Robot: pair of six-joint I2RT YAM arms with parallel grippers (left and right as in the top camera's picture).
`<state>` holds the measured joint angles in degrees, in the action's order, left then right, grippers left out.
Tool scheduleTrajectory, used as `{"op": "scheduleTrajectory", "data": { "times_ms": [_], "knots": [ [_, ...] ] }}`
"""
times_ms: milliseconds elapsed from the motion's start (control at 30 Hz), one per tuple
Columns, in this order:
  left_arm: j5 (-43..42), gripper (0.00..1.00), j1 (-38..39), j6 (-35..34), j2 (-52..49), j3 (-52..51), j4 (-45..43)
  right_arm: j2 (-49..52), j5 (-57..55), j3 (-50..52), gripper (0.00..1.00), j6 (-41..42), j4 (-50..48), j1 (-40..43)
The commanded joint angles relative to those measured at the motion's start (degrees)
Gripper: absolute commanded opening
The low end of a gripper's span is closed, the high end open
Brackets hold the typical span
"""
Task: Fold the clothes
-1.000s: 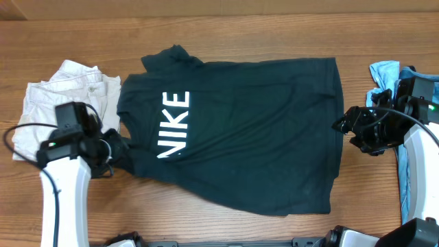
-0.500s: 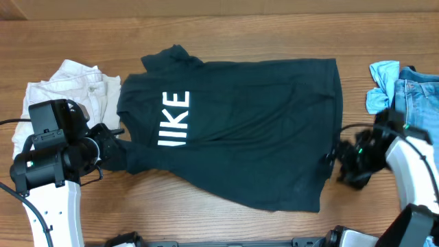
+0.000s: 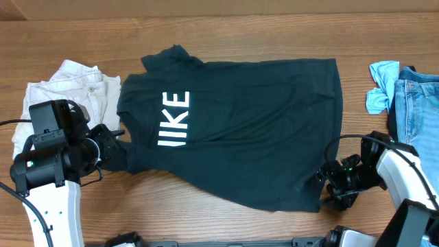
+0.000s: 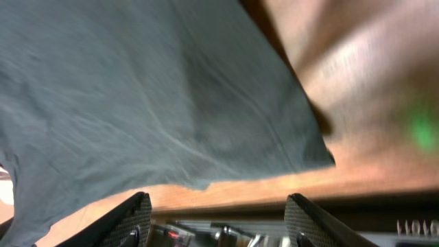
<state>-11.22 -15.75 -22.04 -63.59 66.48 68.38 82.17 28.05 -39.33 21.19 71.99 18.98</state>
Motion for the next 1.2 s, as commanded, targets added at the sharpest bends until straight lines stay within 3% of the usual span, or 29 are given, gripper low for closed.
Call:
{"op": "scheduleTrajectory", "data": {
  "times_ms": [0,267,400,433,500,600,767,933,1167],
  "knots": [
    [-0.61,0.04,0.39,1.51,0.13,1.16,-0.07,-0.02,0.31,2.03,0.67,1.38,2.05,-0.20],
    [-0.61,0.04,0.39,1.79,0.13,1.16,-1.14,-0.02,0.31,8.96,0.66,5.88,-6.82,-0.39],
    [-0.59,0.04,0.39,2.38,0.11,1.16,-1.14,-0.02,-1.18,9.38,0.56,6.14,-9.92,-0.37],
    [-0.61,0.04,0.39,2.38,0.11,1.16,-1.14,-0.02,-1.16,9.38,0.50,6.56,-10.56,-0.37],
    [-0.61,0.04,0.39,2.36,0.11,1.16,-1.16,-0.04,-1.16,9.38,0.27,6.58,-12.63,-0.37],
    [-0.63,0.04,0.39,2.38,0.11,1.16,-1.09,-0.59,-0.22,8.41,0.06,7.10,-12.83,-0.37],
    [-0.63,0.04,0.39,2.38,0.13,1.18,-1.40,-4.48,1.44,1.51,0.04,5.92,-7.43,-0.37],
    [-0.74,0.04,0.39,3.15,0.13,1.79,-2.21,-8.11,-2.05,-14.95,0.04,2.75,3.85,-0.37],
    [-0.59,0.04,0.39,7.39,0.13,10.78,0.07,-8.15,-9.49,-26.80,0.04,2.32,7.10,-0.37]
  ]
}}
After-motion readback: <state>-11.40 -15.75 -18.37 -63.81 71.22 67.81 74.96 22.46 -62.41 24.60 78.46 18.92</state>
